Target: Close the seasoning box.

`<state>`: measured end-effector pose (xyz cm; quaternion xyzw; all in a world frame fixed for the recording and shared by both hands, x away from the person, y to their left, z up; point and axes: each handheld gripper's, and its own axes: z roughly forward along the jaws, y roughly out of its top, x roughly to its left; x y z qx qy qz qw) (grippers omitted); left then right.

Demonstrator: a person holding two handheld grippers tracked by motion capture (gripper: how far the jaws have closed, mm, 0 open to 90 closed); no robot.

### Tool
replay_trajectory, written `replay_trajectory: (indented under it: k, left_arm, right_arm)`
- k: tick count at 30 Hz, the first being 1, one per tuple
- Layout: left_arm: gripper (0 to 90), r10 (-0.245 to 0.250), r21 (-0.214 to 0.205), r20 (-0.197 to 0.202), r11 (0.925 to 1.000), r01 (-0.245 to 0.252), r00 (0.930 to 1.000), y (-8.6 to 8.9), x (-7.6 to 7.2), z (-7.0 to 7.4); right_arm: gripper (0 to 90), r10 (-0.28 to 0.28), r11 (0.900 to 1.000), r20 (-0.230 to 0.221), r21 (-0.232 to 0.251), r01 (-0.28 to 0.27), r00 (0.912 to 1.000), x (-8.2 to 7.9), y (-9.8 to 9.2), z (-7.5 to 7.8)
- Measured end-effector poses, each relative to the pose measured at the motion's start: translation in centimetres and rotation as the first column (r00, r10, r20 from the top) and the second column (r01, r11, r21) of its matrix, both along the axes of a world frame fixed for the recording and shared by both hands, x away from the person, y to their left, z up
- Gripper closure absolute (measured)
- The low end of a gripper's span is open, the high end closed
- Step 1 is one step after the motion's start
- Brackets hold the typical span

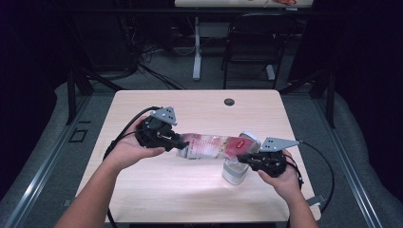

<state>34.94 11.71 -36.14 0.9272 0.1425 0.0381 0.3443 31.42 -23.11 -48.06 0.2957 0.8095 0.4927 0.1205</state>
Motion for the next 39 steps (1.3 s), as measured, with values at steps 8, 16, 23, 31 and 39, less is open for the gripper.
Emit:
replay_trajectory:
  k: [8,16,23,31,39]
  left_arm:
    - [76.1,-0.01,0.013,0.007,0.9999,0.01,0.9999,-0.4,0.0,0.3]
    - [76.3,-0.01,0.008,0.005,0.9999,0.01,0.9999,-0.6,0.1,0.5]
    - [76.3,-0.016,0.004,0.012,0.9999,0.016,0.9998,-0.9,0.1,0.8]
    - [76.5,-0.021,0.007,0.015,0.9998,0.021,0.9997,-1.2,0.2,1.2]
    - [76.6,-0.03,0.005,0.019,0.9996,0.029,0.9994,-1.5,0.4,1.4]
  right_arm:
    - [83.3,-0.012,0.9995,0.02,-0.03,0.013,0.9997,-0.2,0.1,0.0]
    - [83.4,-0.015,0.9994,0.023,-0.031,0.016,0.9996,-0.2,0.0,-0.1]
    - [83.4,-0.02,0.9995,0.019,-0.022,0.02,0.9996,-0.3,0.0,-0.3]
    - [83.3,-0.021,0.9991,0.022,-0.036,0.022,0.9996,-0.3,-0.1,-0.3]
    - [83.5,-0.025,0.9992,0.025,-0.031,0.026,0.9994,-0.5,-0.2,-0.5]
